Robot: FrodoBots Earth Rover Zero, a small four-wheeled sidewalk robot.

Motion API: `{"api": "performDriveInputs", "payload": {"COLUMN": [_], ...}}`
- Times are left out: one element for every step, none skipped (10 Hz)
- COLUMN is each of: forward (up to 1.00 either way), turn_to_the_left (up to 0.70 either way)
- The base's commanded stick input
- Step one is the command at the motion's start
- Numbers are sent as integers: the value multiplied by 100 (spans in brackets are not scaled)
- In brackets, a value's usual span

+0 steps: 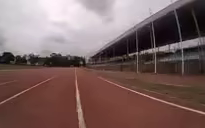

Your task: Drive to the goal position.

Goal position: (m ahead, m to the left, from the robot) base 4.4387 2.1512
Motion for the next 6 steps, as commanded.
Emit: {"api": "performDriveInputs", "payload": {"forward": [70, 70, 70, 70, 70, 70], "turn_to_the_left": [35, 30, 20, 10, 0, 0]}}
